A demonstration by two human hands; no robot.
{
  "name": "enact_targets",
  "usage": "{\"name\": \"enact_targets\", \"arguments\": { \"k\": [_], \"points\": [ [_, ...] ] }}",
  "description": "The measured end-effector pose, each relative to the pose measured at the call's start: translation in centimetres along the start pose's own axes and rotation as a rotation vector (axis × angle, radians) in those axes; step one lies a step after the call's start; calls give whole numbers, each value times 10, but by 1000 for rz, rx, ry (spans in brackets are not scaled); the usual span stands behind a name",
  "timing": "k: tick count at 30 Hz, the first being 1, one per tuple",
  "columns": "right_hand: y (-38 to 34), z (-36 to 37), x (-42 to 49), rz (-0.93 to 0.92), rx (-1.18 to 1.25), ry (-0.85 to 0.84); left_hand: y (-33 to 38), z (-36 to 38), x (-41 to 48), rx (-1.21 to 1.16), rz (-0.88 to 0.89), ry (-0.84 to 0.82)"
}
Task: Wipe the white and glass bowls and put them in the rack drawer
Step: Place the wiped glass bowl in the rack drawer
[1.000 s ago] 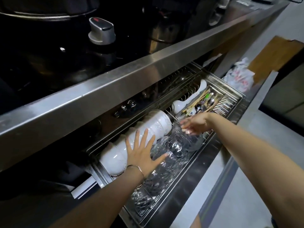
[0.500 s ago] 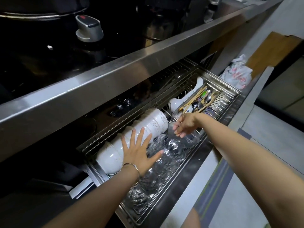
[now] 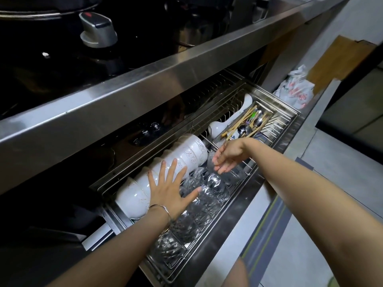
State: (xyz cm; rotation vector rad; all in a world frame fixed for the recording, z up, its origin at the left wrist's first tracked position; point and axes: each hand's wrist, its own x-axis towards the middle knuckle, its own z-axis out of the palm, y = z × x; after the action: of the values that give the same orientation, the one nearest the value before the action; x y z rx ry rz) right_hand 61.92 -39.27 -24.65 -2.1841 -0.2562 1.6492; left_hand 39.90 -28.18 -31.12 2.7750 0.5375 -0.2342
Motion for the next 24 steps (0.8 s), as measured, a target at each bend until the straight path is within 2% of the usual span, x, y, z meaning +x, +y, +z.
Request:
{"name": "enact_targets", "arguments": {
  "k": [6, 10, 13, 16, 19, 21, 24],
  "points": [
    [-2, 0, 3, -1, -4, 13, 0, -1, 0, 6, -4, -4],
    [-1, 2, -7, -28, -164, 107, -2, -5, -1, -29, 11, -17],
    [4, 1, -26, -191, -298, 385, -3, -15, -8, -104, 35, -14],
    [15, 16, -63, -463, -205, 712, -4, -39, -23, -130, 115, 26],
    [36, 63, -103, -687, -63, 987, 1, -74, -50, -64, 221, 104],
    [53, 104, -121, -734, -3, 1106, 5, -99, -74, -8, 284, 195],
    [72, 159, -134, -712, 51, 1175, 1, -135, -106, 132, 388, 363]
  ]
}}
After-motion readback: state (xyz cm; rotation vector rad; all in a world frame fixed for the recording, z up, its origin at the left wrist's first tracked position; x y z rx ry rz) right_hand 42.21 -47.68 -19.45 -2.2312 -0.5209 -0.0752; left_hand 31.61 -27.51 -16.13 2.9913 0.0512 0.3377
